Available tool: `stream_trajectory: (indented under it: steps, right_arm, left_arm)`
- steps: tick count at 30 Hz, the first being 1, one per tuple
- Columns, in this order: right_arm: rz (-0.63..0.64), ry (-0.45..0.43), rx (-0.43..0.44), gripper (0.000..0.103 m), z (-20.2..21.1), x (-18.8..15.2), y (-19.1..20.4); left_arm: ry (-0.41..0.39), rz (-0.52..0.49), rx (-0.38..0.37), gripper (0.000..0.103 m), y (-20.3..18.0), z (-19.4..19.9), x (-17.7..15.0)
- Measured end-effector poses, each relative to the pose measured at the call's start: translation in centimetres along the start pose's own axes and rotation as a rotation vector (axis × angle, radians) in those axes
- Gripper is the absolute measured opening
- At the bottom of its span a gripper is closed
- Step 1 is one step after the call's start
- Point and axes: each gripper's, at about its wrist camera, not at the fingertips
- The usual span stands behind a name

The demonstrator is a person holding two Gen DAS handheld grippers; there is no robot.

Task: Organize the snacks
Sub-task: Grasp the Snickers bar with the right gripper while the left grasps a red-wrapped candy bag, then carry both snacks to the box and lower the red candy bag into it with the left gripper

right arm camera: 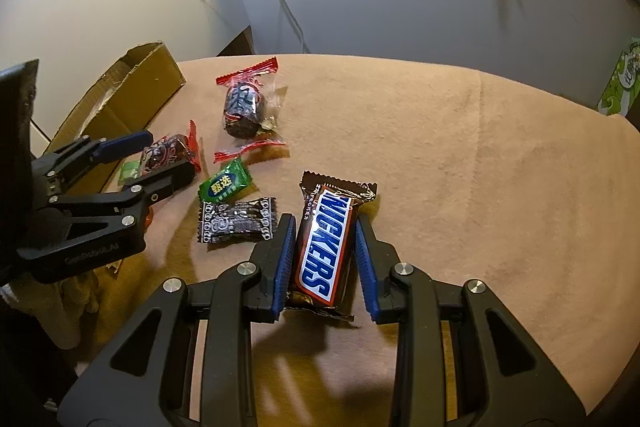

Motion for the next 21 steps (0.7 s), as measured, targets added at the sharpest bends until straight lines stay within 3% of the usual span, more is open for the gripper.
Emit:
stream_trajectory:
  steps: [4, 12, 21]
  right_arm:
    - [-0.003, 0.001, 0.004, 0.031, 0.0, 0.0, -0.2]
    - [0.002, -0.009, 0.001, 0.031, 0.1, 0.0, 0.2]
    - [0.014, -0.059, 0.008, 0.031, 1.7, 1.2, 1.8]
  left_arm:
    - [0.010, 0.025, -0.016, 0.034, 0.4, -0.1, -0.1]
    - [-0.012, 0.032, -0.027, 0.031, 0.0, 0.8, -0.5]
    - [-0.110, 0.040, -0.035, 0.031, 0.4, 4.5, -0.1]
Point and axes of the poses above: each gripper's, at about its wrist camera, not at the fingertips, and z roughly against the way its jaws point, y to its left, x to its top, and after that the axes turned 4 degrees about y, right-handed
